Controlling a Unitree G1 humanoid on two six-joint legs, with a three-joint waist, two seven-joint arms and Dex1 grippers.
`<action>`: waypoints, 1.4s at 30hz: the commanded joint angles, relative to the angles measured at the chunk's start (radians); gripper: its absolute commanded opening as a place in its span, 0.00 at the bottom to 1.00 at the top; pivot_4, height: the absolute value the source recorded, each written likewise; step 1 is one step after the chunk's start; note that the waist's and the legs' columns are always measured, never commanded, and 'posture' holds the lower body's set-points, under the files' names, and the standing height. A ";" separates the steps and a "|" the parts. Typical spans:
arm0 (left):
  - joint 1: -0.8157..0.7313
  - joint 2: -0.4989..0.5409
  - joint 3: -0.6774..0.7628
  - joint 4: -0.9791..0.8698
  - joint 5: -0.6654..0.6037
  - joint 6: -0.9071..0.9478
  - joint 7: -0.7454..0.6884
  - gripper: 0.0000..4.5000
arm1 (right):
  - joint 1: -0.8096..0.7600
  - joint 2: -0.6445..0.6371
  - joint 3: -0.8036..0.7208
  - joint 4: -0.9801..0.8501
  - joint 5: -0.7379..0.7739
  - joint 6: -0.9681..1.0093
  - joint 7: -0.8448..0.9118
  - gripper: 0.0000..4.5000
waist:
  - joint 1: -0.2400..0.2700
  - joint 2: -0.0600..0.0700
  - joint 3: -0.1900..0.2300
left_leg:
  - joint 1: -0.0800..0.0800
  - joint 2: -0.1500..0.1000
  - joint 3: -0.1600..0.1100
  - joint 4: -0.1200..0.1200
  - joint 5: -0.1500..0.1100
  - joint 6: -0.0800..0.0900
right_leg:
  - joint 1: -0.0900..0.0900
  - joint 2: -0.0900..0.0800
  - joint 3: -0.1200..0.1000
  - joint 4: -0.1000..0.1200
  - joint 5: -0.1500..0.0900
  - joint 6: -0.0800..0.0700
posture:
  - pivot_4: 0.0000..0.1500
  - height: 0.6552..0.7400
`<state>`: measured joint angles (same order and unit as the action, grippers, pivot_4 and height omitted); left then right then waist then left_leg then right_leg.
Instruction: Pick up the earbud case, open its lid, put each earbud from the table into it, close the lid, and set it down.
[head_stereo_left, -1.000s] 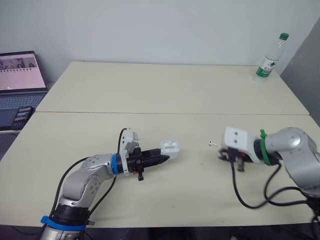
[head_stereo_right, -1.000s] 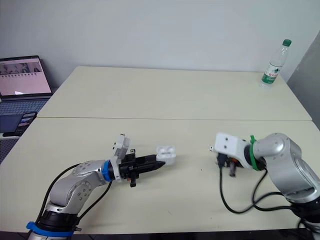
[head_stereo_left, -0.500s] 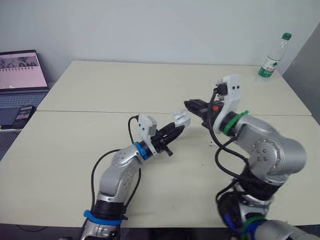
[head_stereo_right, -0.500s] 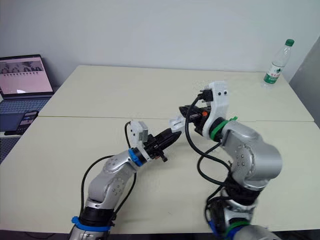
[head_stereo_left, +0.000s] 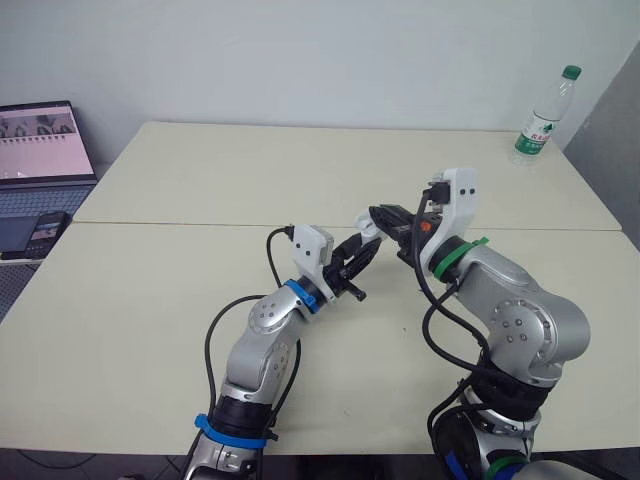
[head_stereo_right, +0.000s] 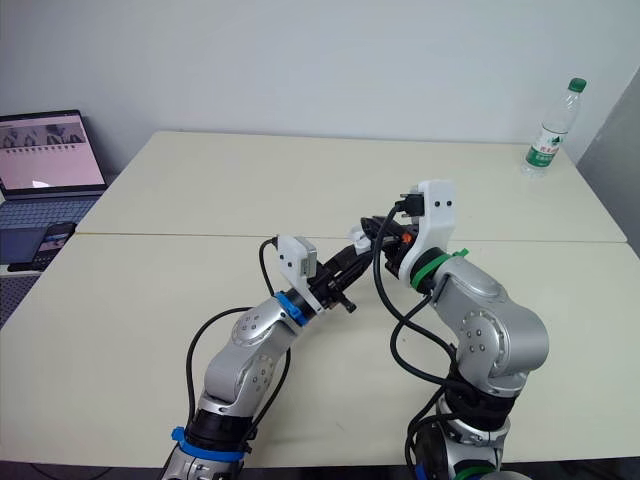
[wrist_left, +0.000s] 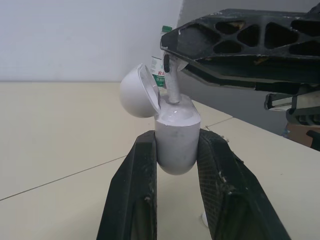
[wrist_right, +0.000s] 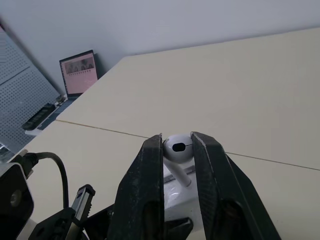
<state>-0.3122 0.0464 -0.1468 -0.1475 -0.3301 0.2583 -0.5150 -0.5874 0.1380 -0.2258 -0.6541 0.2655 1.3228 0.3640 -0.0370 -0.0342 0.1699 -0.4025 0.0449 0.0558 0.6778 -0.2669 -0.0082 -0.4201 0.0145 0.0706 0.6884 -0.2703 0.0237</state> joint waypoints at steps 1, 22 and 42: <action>-0.024 -0.004 -0.005 -0.010 -0.002 -0.023 -0.010 0.17 | 0.030 0.030 0.037 -0.009 0.065 -0.064 -0.002 0.16 | -0.001 0.000 0.000 | 0.000 0.000 0.000 0.000 0.000 0.000 | 0.000 0.000 0.000 0.000 0.000 0.000 | 1.00 0.95; -0.009 0.012 0.010 -0.011 -0.024 -0.020 -0.031 0.17 | 0.073 0.000 0.006 0.021 0.290 -0.192 -0.101 0.16 | -0.003 0.000 0.000 | -0.002 0.001 -0.001 -0.001 0.000 0.000 | 0.000 0.000 0.000 -0.006 0.000 0.000 | 1.00 0.95; 0.008 0.015 0.016 -0.033 -0.049 -0.011 -0.043 0.17 | 0.146 -0.110 0.084 0.067 0.326 -0.265 -0.152 0.16 | -0.002 0.000 0.000 | -0.005 0.001 -0.004 -0.001 0.000 0.000 | 0.000 0.000 -0.001 -0.008 0.000 0.000 | 1.00 0.95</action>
<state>-0.3026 0.0660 -0.1282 -0.1348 -0.3571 0.2564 -0.5522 -0.4418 0.0326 -0.1554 -0.5707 0.5715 1.0809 0.2152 -0.0389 -0.0342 0.1700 -0.4079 0.0456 0.0514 0.6768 -0.2670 -0.0082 -0.4206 0.0145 0.0701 0.6805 -0.2704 0.0241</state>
